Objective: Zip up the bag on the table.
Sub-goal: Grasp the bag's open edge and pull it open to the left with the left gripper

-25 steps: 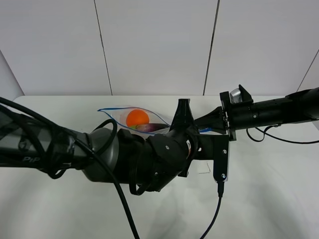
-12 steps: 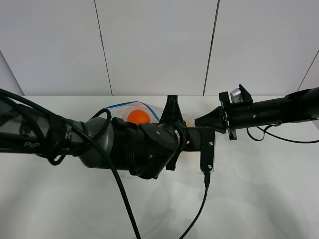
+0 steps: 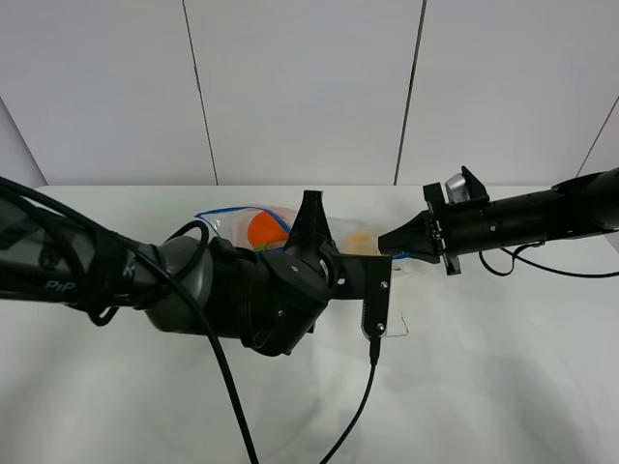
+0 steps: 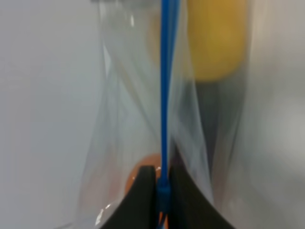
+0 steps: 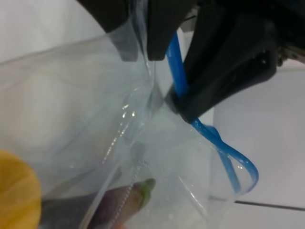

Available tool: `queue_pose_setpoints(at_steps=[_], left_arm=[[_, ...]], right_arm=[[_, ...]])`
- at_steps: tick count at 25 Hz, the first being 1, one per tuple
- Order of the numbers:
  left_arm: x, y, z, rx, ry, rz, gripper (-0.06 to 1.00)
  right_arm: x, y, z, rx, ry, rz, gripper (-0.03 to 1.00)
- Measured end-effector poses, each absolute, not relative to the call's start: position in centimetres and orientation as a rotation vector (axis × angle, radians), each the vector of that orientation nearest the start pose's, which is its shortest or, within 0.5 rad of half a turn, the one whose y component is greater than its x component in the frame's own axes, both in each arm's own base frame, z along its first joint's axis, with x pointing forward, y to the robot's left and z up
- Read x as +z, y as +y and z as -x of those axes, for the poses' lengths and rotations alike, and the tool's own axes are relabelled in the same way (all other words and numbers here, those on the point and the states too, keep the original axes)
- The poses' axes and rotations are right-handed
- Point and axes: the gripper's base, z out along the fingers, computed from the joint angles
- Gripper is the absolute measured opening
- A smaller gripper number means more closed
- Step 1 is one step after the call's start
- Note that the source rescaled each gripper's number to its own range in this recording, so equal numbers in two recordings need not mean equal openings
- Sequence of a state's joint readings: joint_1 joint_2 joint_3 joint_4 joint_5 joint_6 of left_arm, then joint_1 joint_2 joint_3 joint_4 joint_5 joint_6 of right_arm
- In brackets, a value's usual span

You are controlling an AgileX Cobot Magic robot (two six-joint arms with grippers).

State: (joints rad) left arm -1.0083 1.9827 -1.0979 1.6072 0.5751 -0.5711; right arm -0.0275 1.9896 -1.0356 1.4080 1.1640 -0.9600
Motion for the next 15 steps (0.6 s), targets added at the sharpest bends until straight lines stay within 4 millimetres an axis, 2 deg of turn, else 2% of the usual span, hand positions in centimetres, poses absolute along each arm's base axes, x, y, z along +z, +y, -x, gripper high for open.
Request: queue_pose_setpoints(at_steps=[15], left_arm=[[16.1,-29.6,-25.5,0.767,1.445,-1.734,0.00]], right_arm=[[15.2,7.2,-34.3,1.580,2.501,-0.022,0.00]])
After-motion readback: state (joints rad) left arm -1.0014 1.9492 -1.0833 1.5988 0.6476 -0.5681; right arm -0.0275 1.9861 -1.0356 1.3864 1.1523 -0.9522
